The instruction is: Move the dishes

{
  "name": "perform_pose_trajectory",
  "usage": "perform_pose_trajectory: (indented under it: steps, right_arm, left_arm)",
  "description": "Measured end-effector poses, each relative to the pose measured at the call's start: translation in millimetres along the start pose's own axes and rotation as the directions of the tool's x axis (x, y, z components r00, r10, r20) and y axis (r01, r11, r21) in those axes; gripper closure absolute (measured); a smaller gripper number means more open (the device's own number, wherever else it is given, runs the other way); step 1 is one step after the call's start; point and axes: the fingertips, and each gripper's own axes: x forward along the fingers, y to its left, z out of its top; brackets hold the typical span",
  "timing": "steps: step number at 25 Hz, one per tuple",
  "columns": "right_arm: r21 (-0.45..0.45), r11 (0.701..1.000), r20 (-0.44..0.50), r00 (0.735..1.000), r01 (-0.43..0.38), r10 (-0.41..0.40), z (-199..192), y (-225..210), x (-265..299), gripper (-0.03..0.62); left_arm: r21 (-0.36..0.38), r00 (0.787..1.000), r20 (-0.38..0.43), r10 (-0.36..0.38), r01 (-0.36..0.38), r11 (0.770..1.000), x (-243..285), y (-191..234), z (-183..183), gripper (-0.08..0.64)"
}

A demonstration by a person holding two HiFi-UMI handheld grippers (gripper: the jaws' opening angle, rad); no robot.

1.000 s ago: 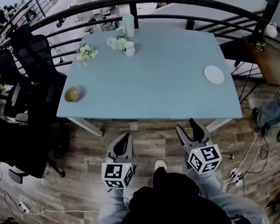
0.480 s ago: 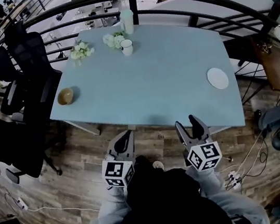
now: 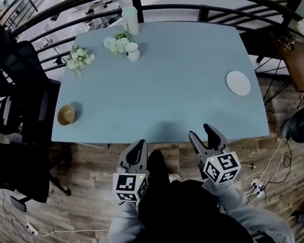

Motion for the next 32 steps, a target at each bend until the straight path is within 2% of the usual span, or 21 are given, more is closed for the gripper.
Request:
perform_pose_trajectory:
  steps: [10,14,17,19,22,25,29,30,32]
  right_arm:
    - [0.065,0.995,0.031,0.997,0.074,-0.077,51.0,-17.9,84.2,0.336]
    - [0.172,0.981,0.044,0.994,0.093,-0.102,58.7,-19.9,108.7,0.325]
    - [0.311,0.943,0.066,0.987,0.121,-0.149,56.3,-38.7,112.2,0.310]
    - [0.454,0.881,0.103,0.974,0.135,-0.202,53.0,-60.7,103.4,0.307]
    - [0.629,0.767,0.176,0.938,0.128,-0.300,56.7,-99.2,82.3,0.302]
    - [0.759,0.645,0.220,0.898,0.089,-0.382,50.8,-139.5,57.4,0.324]
    - [0.863,0.500,0.206,0.855,0.071,-0.477,30.8,-195.5,23.9,0.290]
    - [0.893,0.448,0.206,0.846,0.043,-0.491,26.0,-207.4,18.7,0.287]
    - [0.946,0.322,0.208,0.830,-0.037,-0.517,14.7,-228.3,10.7,0.282]
  left_arm:
    - [0.005,0.996,-0.041,-0.081,0.081,0.997,79.5,69.7,43.8,0.543]
    - [0.008,0.988,-0.070,-0.135,0.136,0.991,102.0,95.4,46.8,0.543]
    - [0.026,0.978,-0.095,-0.186,0.189,0.982,124.3,101.0,42.4,0.543]
    - [0.044,0.966,-0.118,-0.228,0.235,0.971,139.0,95.3,37.4,0.543]
    - [0.091,0.942,-0.145,-0.301,0.316,0.944,160.5,78.8,35.2,0.543]
    - [0.125,0.918,-0.162,-0.362,0.383,0.915,182.3,55.0,31.6,0.543]
    - [0.122,0.885,-0.209,-0.417,0.447,0.886,210.0,11.9,23.0,0.543]
    - [0.118,0.880,-0.211,-0.426,0.455,0.883,217.4,1.7,22.3,0.543]
    - [0.107,0.875,-0.204,-0.440,0.467,0.878,231.4,-17.1,21.7,0.543]
